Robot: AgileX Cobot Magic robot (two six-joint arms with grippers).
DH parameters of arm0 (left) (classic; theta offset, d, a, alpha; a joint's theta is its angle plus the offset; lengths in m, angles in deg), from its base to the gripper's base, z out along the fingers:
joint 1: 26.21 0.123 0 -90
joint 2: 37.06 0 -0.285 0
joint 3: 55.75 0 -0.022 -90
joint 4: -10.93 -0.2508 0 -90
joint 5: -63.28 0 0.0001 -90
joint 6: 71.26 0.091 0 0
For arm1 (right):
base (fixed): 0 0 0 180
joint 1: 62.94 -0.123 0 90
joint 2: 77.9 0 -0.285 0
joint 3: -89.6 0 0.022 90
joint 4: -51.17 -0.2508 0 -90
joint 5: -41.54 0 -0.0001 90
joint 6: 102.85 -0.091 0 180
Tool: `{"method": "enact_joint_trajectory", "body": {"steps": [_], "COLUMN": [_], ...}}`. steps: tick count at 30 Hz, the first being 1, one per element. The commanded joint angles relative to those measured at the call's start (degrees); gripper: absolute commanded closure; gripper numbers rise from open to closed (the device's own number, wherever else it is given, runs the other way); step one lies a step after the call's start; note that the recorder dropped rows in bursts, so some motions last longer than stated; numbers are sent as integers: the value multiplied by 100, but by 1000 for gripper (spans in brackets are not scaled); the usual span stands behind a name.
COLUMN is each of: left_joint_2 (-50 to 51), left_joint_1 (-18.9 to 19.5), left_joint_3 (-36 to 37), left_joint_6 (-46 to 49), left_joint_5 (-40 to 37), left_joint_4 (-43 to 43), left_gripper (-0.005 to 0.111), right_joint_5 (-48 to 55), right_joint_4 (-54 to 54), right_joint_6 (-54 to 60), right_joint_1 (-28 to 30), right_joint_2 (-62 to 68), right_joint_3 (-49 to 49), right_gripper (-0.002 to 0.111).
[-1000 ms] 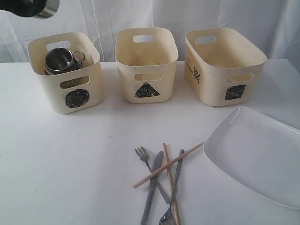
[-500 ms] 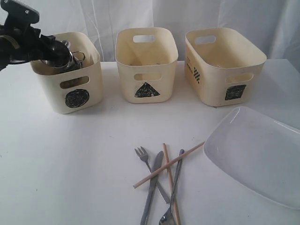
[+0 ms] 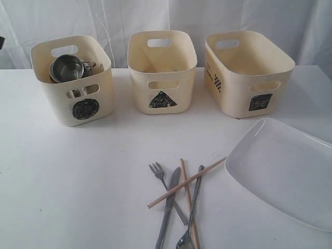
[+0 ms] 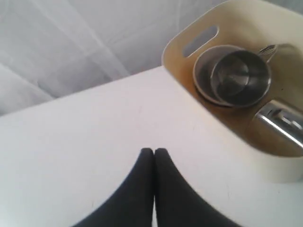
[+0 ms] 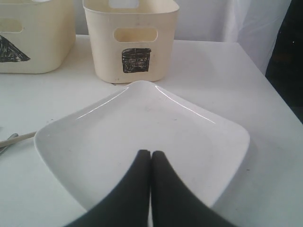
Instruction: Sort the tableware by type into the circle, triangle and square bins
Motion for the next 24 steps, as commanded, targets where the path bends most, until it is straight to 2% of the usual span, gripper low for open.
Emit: {"method": "enact_joint_trajectory", "body": {"steps": [1, 6, 9, 13, 18, 24], "left_joint_2": [-709, -1835, -2790, -4284, -6114, -7536], "left_joint_1": [441, 688, 688, 688, 688, 688], "left_joint_3": [931, 2583, 3617, 4605, 5076, 5076], "left_joint_6": [-477, -508, -599, -662, -683, -683], "left_joint_5": [-105, 679, 877, 880, 794, 946], "left_joint_4": [264, 361, 586, 1034, 1882, 1883], "left_gripper": [107, 107, 107, 107, 107, 107], "right_joint_5": [-21, -21, -21, -21, -21, -21], "right_joint_4": [0, 0, 0, 0, 0, 0], "right_joint_6": [45, 45, 45, 45, 45, 45], "right_joint_1": [37, 37, 37, 37, 37, 37], "right_joint_2": [-38, -38, -38, -38, -38, -38], "right_joint_3": [10, 10, 10, 10, 10, 10], "right_gripper": [108, 108, 108, 108, 108, 108]}}
